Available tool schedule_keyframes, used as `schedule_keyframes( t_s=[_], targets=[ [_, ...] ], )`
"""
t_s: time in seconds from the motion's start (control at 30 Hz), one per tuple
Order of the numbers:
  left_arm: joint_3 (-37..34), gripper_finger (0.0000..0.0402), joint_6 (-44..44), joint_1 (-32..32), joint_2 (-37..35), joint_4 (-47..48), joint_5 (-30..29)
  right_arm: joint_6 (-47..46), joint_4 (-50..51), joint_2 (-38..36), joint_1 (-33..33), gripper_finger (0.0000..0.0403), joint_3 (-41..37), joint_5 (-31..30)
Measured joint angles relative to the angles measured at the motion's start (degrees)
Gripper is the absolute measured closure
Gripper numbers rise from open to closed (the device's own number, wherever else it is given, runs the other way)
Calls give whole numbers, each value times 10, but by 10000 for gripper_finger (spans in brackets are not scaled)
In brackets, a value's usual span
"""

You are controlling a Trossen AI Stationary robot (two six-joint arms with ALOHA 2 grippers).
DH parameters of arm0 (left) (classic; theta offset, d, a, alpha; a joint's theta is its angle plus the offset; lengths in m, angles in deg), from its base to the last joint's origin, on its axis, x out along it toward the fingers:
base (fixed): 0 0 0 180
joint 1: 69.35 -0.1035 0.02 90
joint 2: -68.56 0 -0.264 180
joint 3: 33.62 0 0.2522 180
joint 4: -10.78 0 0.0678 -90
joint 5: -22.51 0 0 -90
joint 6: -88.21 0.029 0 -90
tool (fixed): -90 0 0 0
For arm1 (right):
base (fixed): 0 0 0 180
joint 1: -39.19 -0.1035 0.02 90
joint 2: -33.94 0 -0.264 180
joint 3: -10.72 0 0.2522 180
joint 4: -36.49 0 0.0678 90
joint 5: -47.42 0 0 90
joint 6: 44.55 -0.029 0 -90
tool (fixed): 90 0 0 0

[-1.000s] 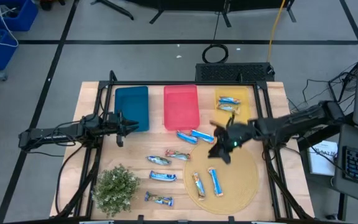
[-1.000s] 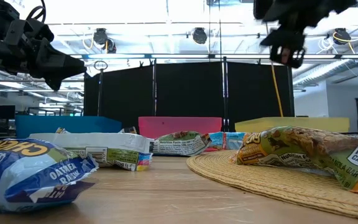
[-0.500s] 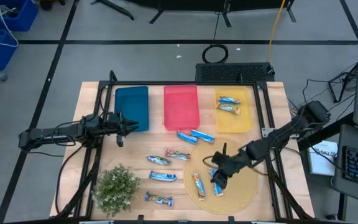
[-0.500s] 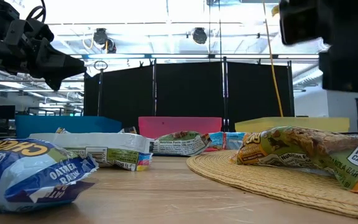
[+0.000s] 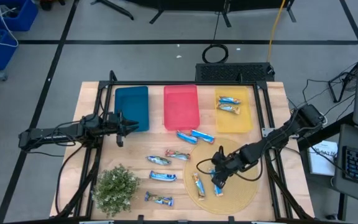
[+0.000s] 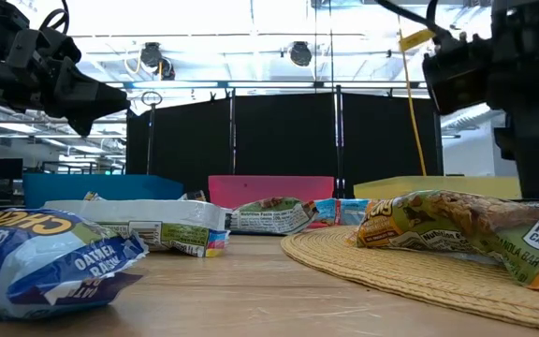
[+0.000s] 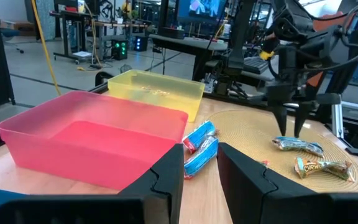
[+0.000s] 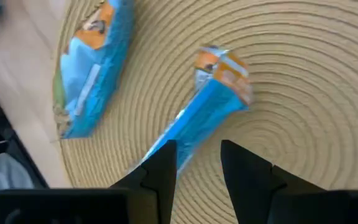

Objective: Pick and place Granola Bars by type
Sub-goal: Put the yellow granola bar into the yellow bin

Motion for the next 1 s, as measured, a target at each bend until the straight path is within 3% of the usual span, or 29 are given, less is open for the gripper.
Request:
schedule_keyframes(
  t_s=[0.4,0.73,0.87,0.93,1.0],
  targets=[
    [0,298,0,0,0,0,0,4,-29,16,10,287,0,2],
    [0,298,0,0,0,0,0,18,-100,96,22,290,2,85],
    [0,298,0,0,0,0,0,51,-105,91,24,334,1,83],
    [0,298,0,0,0,0,0,73,-100,76,22,372,0,58],
    [0,298,0,0,0,0,0,92,-89,53,22,386,-2,27]
  ],
)
